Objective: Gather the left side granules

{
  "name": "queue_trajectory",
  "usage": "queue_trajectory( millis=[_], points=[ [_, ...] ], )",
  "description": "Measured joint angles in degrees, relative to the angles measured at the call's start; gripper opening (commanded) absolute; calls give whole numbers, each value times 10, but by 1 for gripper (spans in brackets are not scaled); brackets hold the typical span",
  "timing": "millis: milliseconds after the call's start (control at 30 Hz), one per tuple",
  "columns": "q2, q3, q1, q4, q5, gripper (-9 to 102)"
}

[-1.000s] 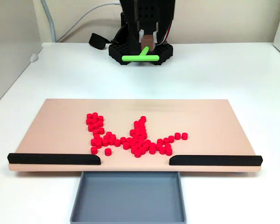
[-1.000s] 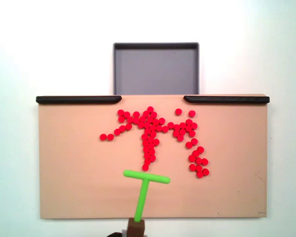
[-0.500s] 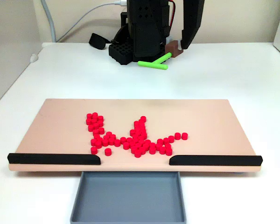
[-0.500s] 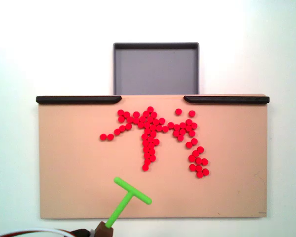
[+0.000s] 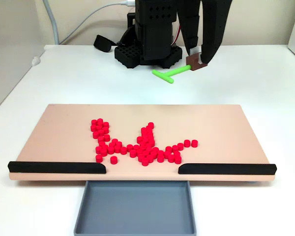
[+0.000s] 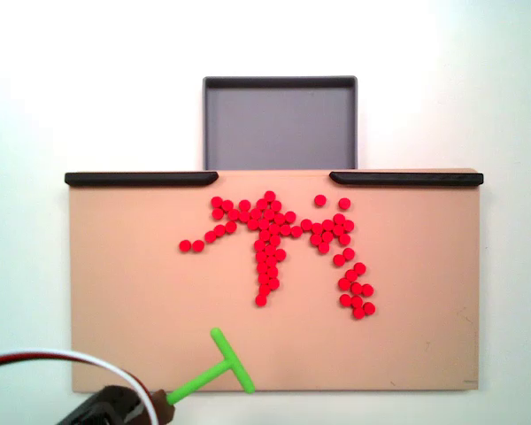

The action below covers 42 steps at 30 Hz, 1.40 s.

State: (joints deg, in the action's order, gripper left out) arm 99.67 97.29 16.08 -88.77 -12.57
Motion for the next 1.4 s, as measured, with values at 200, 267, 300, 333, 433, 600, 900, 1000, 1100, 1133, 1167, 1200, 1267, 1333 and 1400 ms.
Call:
queue_trajectory(
  millis=[200,267,300,333,433,600,900,1000,1100,1133,1167,1200,1267,1333,1400],
  points=[
    [-77,-61,20,0,91,0],
    [-103,-88,25,0,115,0],
    [-114,-103,27,0,127,0],
    [-126,-118,31,0,136,0],
    [-159,-156,39,0,162,0],
    [-201,-204,49,0,191,0],
    [-241,-244,73,1,242,0],
    [-261,-262,78,1,258,0],
    [-282,-286,81,1,267,0],
    [-289,-294,81,1,270,0],
    [-295,-300,81,1,271,0],
    [-301,-304,81,1,272,0],
    [-306,-307,81,4,272,0],
    [-313,-307,81,14,272,0],
    [-321,-307,81,21,272,0]
  ],
)
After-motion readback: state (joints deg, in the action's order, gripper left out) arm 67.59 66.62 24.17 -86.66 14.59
